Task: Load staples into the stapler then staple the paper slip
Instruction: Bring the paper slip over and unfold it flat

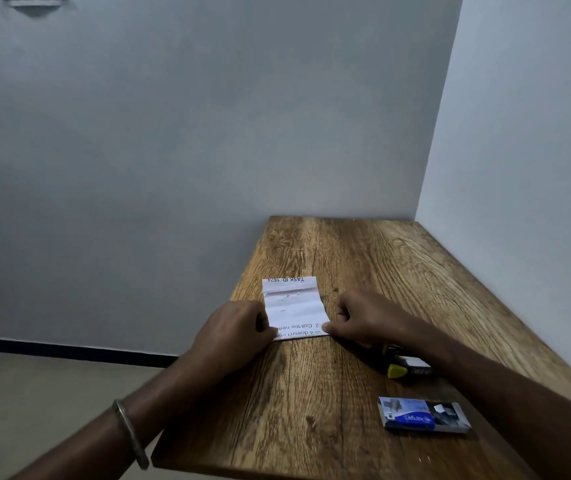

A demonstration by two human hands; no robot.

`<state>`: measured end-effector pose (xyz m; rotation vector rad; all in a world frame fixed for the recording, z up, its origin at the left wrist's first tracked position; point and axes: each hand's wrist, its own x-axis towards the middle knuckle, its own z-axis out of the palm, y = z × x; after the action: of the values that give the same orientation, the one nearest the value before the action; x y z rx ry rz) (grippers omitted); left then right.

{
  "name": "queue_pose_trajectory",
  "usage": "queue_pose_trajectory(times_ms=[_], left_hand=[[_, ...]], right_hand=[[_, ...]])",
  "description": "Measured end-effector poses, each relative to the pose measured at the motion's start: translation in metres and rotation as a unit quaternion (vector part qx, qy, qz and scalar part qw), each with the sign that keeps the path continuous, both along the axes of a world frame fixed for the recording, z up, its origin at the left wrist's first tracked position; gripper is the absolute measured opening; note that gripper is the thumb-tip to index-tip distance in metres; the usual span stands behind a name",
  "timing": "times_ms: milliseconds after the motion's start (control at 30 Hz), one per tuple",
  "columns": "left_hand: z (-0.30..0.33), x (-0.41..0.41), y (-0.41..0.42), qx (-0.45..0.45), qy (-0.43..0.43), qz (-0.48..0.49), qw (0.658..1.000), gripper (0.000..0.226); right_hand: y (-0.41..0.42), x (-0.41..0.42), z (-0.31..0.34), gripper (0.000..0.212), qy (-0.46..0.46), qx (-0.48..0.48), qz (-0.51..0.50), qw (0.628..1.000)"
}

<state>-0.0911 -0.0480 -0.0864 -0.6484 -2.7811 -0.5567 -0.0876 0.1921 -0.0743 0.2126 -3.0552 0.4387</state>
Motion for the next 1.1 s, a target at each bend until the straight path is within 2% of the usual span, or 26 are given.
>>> queue_pose_trajectory(times_ms=[100,167,233,333,433,533,567,633,700,767,1100], left_hand=[[0.001,0.009,0.003,0.018,0.082,-0.055,0.995,0.010],[-0.001,0.016,0.010,0.006,0.122,-0.102,0.987,0.025],[-0.007,0.022,0.020,-0.069,0.091,-0.127,0.985,0.047],[-0.018,0.029,0.030,-0.179,-0.019,-0.143,0.973,0.074],[-0.021,0.030,0.031,-0.188,-0.039,-0.139,0.972,0.082],[-0.017,0.033,0.033,-0.200,-0.033,-0.131,0.970,0.083],[-0.016,0.034,0.033,-0.206,-0.031,-0.129,0.969,0.083],[-0.017,0.036,0.034,-0.213,-0.022,-0.132,0.968,0.079],[-0.019,0.037,0.034,-0.195,-0.012,-0.139,0.971,0.075],[-0.019,0.038,0.034,-0.178,-0.014,-0.145,0.973,0.071],[-0.023,0.033,0.028,-0.162,-0.028,-0.156,0.974,0.066]], right_hand=[[0.001,-0.001,-0.003,0.037,0.018,0.005,0.000,1.000],[0.002,-0.002,-0.005,0.035,0.024,0.001,0.000,1.000],[0.002,0.000,-0.006,0.035,0.038,0.007,0.000,0.999],[0.001,0.005,-0.007,0.036,0.066,0.027,-0.001,0.997],[-0.002,0.014,-0.008,0.032,0.108,0.065,-0.004,0.992],[-0.005,0.025,-0.006,0.017,0.194,0.120,0.045,0.973],[-0.007,0.028,-0.004,0.028,0.183,0.143,0.072,0.970],[-0.011,0.033,-0.002,0.052,0.080,0.152,0.132,0.976],[-0.018,0.040,-0.002,0.063,-0.044,0.131,0.164,0.977],[-0.020,0.045,-0.006,0.068,-0.101,0.112,0.172,0.973],[-0.015,0.047,-0.017,0.076,-0.075,0.116,0.161,0.977]])
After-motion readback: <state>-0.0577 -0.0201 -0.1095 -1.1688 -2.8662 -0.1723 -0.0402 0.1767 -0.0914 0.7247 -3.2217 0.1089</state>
